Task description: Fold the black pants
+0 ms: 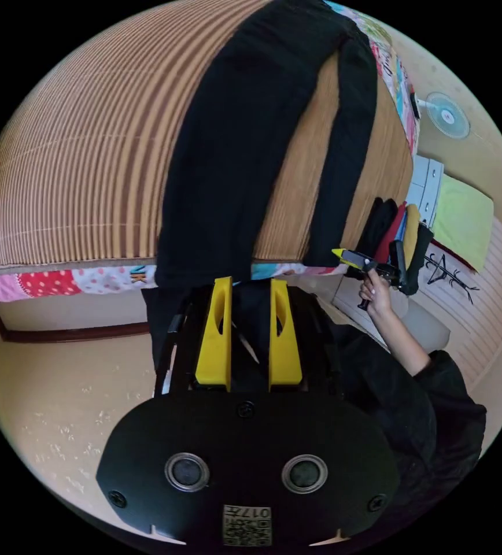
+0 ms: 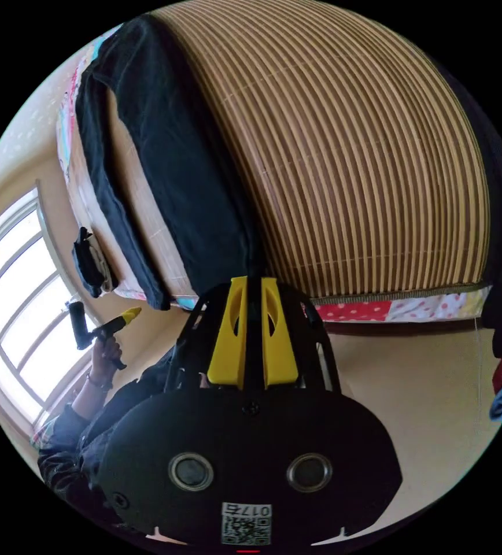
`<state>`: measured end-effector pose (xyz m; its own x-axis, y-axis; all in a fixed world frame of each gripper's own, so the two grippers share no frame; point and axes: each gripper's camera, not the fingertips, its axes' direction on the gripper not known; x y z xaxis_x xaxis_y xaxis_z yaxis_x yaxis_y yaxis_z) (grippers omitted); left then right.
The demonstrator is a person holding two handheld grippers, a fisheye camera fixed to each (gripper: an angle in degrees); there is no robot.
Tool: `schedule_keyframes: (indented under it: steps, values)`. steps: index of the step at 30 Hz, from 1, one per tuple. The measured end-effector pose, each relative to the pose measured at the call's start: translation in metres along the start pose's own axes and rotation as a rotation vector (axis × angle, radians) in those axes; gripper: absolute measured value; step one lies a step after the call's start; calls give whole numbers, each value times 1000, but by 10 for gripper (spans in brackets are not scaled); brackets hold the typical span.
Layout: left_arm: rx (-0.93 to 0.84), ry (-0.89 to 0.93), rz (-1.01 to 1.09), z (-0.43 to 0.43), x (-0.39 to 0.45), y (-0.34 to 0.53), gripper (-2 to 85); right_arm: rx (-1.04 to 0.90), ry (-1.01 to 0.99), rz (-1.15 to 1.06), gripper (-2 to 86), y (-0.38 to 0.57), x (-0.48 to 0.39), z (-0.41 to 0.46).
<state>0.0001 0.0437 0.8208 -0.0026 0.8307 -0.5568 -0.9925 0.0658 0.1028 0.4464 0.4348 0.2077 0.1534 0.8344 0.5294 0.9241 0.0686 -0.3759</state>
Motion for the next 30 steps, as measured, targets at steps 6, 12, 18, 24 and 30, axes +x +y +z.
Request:
schedule_keyframes:
  steps: [6,12,18,24,30]
  values:
    - [23,112,101,-28,83,-13,106,130,-282,-267,32,71,-43,-81]
    - [43,-20,343,-73,210,-30,150,113,-330,-455,27,109,-98,-142]
    - [-137,-414,496,-44,257,-52,112,91,-295,-654,22,117,-140,-188]
    - [-4,-137,437,-76,190,-39,42,-232,-222,-922,20,74,-138,-242]
    - [76,-30,389,-100,120,-24,43,187,-396,-675,75,-85,-82,-350]
